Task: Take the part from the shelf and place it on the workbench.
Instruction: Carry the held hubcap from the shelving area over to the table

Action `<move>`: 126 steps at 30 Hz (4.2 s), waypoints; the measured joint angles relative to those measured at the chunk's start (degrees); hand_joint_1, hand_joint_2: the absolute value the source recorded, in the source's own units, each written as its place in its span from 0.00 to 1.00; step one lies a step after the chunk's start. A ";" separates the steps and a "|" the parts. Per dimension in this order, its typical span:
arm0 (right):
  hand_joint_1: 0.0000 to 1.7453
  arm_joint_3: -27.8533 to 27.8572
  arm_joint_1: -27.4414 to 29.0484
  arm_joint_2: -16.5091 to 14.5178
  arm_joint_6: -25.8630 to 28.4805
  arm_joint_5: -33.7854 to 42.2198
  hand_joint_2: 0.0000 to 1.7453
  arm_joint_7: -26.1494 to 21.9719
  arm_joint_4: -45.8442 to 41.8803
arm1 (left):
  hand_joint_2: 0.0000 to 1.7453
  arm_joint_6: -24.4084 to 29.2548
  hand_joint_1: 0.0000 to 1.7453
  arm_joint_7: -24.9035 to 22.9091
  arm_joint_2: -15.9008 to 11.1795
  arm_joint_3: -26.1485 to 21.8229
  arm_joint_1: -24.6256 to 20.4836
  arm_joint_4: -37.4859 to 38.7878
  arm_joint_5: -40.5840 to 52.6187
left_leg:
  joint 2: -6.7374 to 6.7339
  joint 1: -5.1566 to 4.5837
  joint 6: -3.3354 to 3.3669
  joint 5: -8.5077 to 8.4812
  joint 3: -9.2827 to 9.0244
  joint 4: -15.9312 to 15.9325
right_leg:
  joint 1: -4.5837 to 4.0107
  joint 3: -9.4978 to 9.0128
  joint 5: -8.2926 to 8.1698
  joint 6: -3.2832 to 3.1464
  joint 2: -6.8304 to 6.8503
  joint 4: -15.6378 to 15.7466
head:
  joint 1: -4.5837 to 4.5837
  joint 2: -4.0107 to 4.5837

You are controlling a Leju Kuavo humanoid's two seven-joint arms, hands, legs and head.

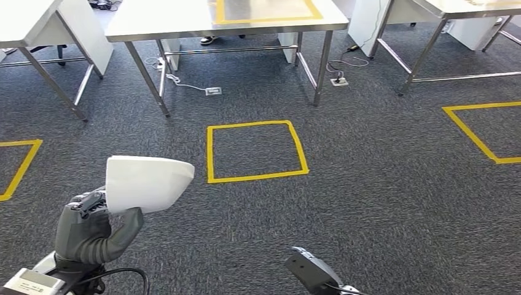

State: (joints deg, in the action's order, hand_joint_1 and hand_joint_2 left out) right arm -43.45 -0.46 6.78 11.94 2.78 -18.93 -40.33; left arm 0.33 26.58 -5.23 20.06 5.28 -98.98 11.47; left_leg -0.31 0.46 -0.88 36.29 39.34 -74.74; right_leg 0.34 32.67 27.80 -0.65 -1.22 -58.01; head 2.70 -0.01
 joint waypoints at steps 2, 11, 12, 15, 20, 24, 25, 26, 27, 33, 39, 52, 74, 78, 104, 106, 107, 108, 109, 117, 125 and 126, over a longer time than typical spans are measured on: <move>0.00 -0.07 -0.08 -0.01 -0.01 -0.03 0.00 0.10 0.00 | 1.00 0.00 1.00 0.00 -0.02 0.01 0.08 0.07 0.00 | 0.22 0.02 0.13 -3.88 -0.46 3.26 | 0.01 -0.77 0.53 0.20 -0.89 -0.02 | 0.01 -0.01; 0.00 -0.15 -1.68 0.04 -0.53 0.05 0.00 -0.47 0.09 | 1.00 0.70 1.00 -0.37 -0.13 -0.08 0.05 0.20 -0.27 | 2.35 0.26 2.41 -9.39 -5.94 16.44 | 0.12 -0.02 3.09 3.00 -1.50 -2.90 | -0.09 0.01; 0.00 -0.15 -2.05 0.05 -0.76 0.14 0.00 -0.63 0.16 | 1.00 0.70 1.00 -0.37 -0.10 -0.08 0.04 0.27 -0.40 | 1.99 0.31 2.68 -9.25 -6.20 16.56 | 0.14 1.71 4.49 3.25 -0.57 -6.14 | -0.12 0.01; 0.00 -0.14 -2.36 0.06 -1.05 0.40 0.00 -0.91 0.54 | 1.00 0.70 1.00 -0.51 -0.05 -0.08 0.05 0.72 -0.73 | 1.26 0.27 2.95 -8.61 -6.72 16.56 | 0.24 8.13 7.36 3.70 0.57 -16.21 | -0.17 0.00; 0.00 -0.08 -2.03 0.19 -0.99 0.72 0.00 -1.22 1.16 | 1.00 0.70 1.00 -0.70 0.09 -0.08 -0.18 1.27 -0.95 | 0.90 0.08 2.13 -7.09 -8.56 16.49 | 0.03 3.01 -1.68 2.89 0.98 -2.46 | -0.16 0.00; 0.00 -0.06 -1.60 0.21 -0.74 1.00 0.00 -1.49 1.55 | 1.00 0.69 1.00 -0.70 0.13 -0.08 -0.47 1.75 -1.01 | 0.80 0.02 0.80 -6.40 -9.12 16.78 | -0.20 1.76 -1.60 1.49 0.97 0.11 | -0.16 -0.01; 0.00 -0.05 -1.52 0.21 -0.70 1.00 0.00 -1.56 1.63 | 1.00 0.69 1.00 -0.70 0.13 -0.07 -0.54 1.81 -1.01 | 0.75 0.05 0.50 -5.94 -9.09 16.20 | -0.07 1.42 -1.52 1.10 0.96 0.34 | -0.10 -0.01; 0.00 -0.05 -1.49 0.21 -0.67 1.00 0.00 -1.61 1.67 | 1.00 0.70 1.00 -0.70 0.12 -0.06 -0.63 1.87 -1.01 | 0.70 0.06 0.24 -5.02 -8.50 14.59 | 0.09 1.01 -1.43 0.73 0.96 0.57 | -0.04 -0.01; 0.00 -0.05 -1.47 0.20 -0.66 1.00 0.00 -1.65 1.70 | 1.00 0.69 1.00 -0.70 0.11 -0.05 -0.69 1.96 -1.01 | 0.66 0.12 0.05 -3.60 -7.14 11.67 | 0.17 0.60 -1.28 0.43 0.98 0.73 | 0.03 -0.01; 0.00 -0.05 -1.26 0.11 -0.66 1.08 0.00 -1.68 2.16 | 1.00 0.69 1.00 -0.70 0.03 -0.02 -0.70 2.80 -1.03 | 0.64 0.17 -0.25 -5.37 -1.16 5.12 | 0.14 -1.16 0.46 0.29 0.73 0.39 | 0.09 0.00; 0.00 0.21 -1.03 -0.45 0.56 2.06 0.00 -2.40 2.40 | 1.00 0.04 1.00 -0.71 -0.08 0.16 -1.41 2.77 -0.32 | 0.79 -0.07 1.26 -9.49 -5.30 15.85 | -0.19 -1.84 1.72 2.06 0.54 0.31 | -0.06 0.01; 0.00 0.30 -0.04 -0.91 1.80 0.19 0.00 -1.69 2.35 | 1.00 -2.80 1.00 -2.11 0.77 0.77 -2.22 -0.24 1.67 | 0.70 -0.10 1.46 -6.74 -8.63 16.42 | -0.01 2.01 -1.69 2.51 1.06 -0.79 | -0.09 0.00; 0.00 2.03 -0.30 0.61 2.40 -1.93 0.00 0.74 -0.46 | 1.00 -2.87 1.00 -1.29 -0.11 -0.72 -6.69 2.12 -1.38 | 0.45 -0.01 2.57 -9.37 -6.25 16.77 | -0.19 2.84 5.91 2.97 0.90 -8.97 | -0.12 0.01; 0.00 2.40 -0.06 0.80 2.41 -2.10 0.00 0.54 -0.46 | 1.00 -2.75 1.00 -1.29 0.34 -0.71 -6.88 2.74 -1.40 | 0.47 0.07 2.50 -8.51 -7.04 16.67 | 0.31 8.09 4.80 3.60 0.94 -14.79 | -0.13 0.00; 0.00 3.73 0.12 0.78 3.56 -2.96 0.00 -0.66 -1.75 | 1.00 -2.64 1.00 -1.15 1.36 -0.56 -7.43 2.12 -0.49 | 0.55 -0.02 2.32 -9.52 -6.23 16.87 | 0.10 1.62 4.75 3.08 0.89 -6.59 | -0.10 0.00; 0.00 3.75 0.42 0.80 3.61 -3.02 0.00 -0.44 -1.89 | 1.00 -2.64 1.00 -1.19 1.40 -0.56 -7.29 2.08 -0.46 | 0.48 0.00 2.57 -9.19 -6.42 16.87 | 0.25 6.20 7.48 3.54 0.91 -14.26 | -0.12 -0.01; 0.00 3.76 0.58 0.80 3.61 -3.07 0.00 -0.32 -1.92 | 1.00 -2.64 1.00 -1.20 1.39 -0.56 -7.19 2.09 -0.44 | 0.51 0.00 2.55 -9.00 -6.57 16.86 | 0.32 7.78 7.56 3.67 0.91 -16.37 | -0.12 -0.01; 0.00 3.75 0.68 0.80 3.55 -3.10 0.00 -0.22 -1.98 | 1.00 -2.64 1.00 -1.20 1.38 -0.56 -7.12 2.09 -0.43 | 0.56 0.02 2.47 -8.77 -6.83 16.84 | 0.41 8.20 6.34 3.74 0.93 -16.12 | -0.12 -0.01; 0.00 3.75 0.68 0.81 3.43 -3.14 0.00 -0.12 -2.03 | 1.00 -2.64 1.00 -1.20 1.37 -0.56 -7.08 2.08 -0.41 | 0.60 0.04 2.33 -8.50 -7.21 16.83 | 0.50 7.45 4.12 3.76 0.95 -13.63 | -0.13 -0.01; 0.00 3.66 -0.12 0.76 2.25 -3.64 0.00 -0.06 -2.13 | 1.00 -2.42 1.00 -1.20 1.14 -0.88 -6.81 1.28 -0.32 | 0.68 -0.03 -0.19 -6.45 -8.19 16.02 | 0.29 1.62 -1.18 1.09 1.00 -0.27 | -0.03 0.01; 0.00 3.58 -0.89 0.67 1.10 -4.46 0.00 -0.08 -2.14 | 1.00 -2.14 1.00 -1.20 0.69 -1.30 -5.56 0.62 -0.24 | 0.61 0.10 -0.72 -5.70 -0.62 5.00 | 0.28 -0.89 0.52 0.20 0.98 -0.05 | 0.06 0.00; 0.00 3.58 -0.96 0.65 1.07 -4.52 0.00 -0.07 -2.14 | 1.00 -2.11 1.00 -1.20 0.68 -1.32 -5.53 0.51 -0.20 | 0.61 0.06 -0.49 -7.94 -2.33 9.18 | 0.24 -1.33 0.85 0.40 0.95 -0.07 | 0.07 0.00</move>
State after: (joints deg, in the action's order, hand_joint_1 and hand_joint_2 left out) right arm -39.87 -1.43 7.43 13.01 -1.74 -19.00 -42.47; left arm -1.78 25.38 -4.55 18.74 -0.25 -98.47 11.27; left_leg 0.30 0.52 -1.37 28.35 37.01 -65.56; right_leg 0.58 31.35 28.65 -0.24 -0.27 -58.09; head 2.77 -0.01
